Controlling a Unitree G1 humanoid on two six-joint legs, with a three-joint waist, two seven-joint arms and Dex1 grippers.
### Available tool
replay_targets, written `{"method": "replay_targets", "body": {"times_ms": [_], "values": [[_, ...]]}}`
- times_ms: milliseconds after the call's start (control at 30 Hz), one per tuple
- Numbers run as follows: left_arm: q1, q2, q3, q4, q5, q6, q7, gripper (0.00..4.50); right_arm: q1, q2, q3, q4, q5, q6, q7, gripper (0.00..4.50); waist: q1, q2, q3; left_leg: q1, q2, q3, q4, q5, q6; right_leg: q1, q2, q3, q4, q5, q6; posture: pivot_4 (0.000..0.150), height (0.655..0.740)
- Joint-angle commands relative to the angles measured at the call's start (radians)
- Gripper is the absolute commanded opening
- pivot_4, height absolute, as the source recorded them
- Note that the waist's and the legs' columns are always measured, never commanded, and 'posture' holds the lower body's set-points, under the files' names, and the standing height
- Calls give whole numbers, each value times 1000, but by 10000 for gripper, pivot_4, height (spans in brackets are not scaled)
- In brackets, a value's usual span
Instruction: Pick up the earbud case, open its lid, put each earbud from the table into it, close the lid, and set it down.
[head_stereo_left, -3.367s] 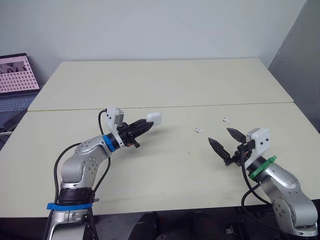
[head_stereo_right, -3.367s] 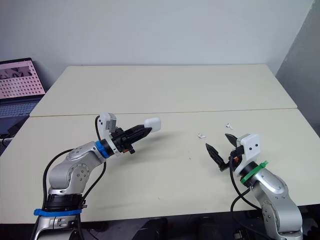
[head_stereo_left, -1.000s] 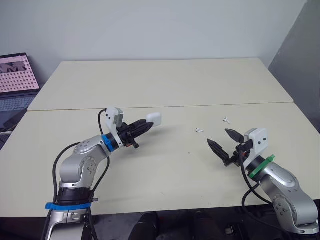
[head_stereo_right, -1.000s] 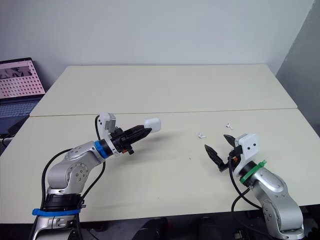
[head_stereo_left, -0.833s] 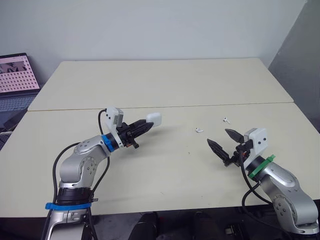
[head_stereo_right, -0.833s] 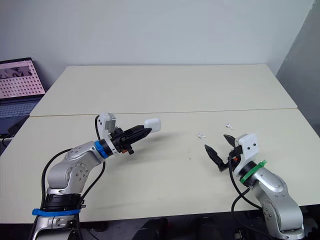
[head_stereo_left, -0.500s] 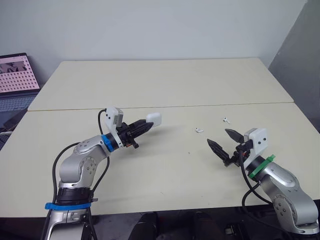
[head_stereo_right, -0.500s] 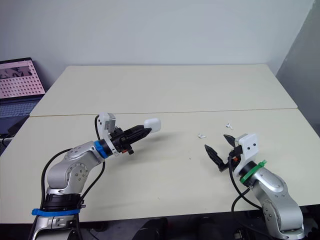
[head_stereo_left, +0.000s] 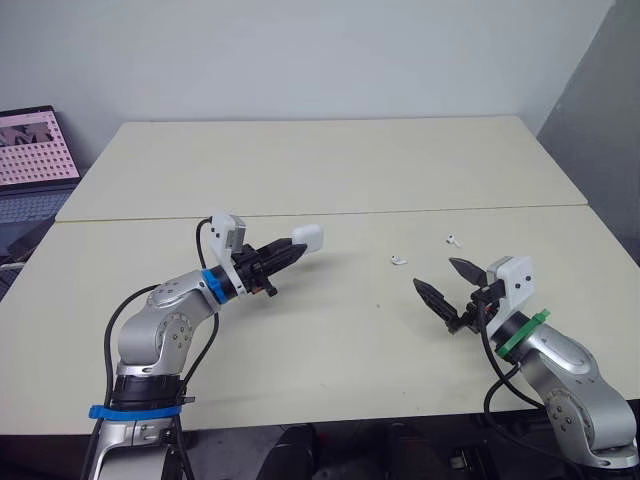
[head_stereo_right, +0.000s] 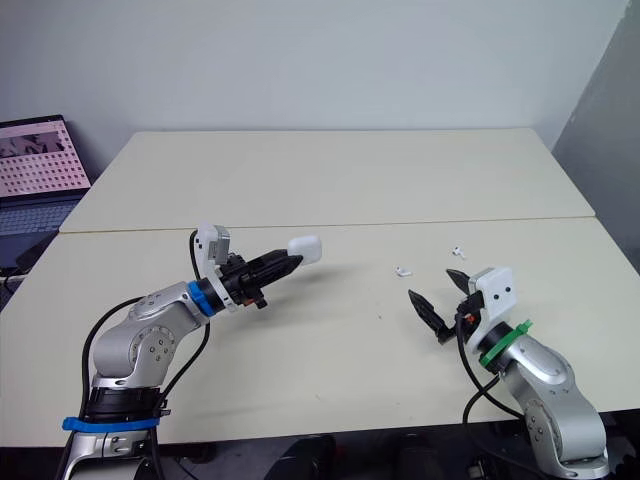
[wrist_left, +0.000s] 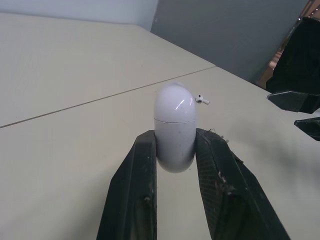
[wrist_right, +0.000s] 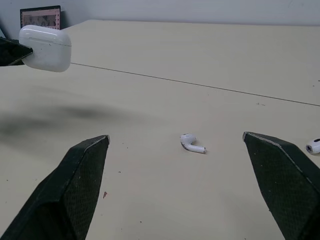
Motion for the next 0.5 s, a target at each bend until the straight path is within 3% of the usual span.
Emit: {"method": "replay_targets", "body": {"times_ms": [33,500], "values": [[-17,12,6,-42,-21,-8,-7,7415,-11,-10,1,-16,4,-25,3,44731,0,0,0,0,0,0,0,0,0,0,0,0,0,0,0,1500,7400],[-13,10,2,-44,-22,-10,-10,7415,-19,-16,2,-20,6,-16,1,44731,0,0,0,0,0,0,0,0,0,0,0,0,0,0,0,1500,7400]]}}
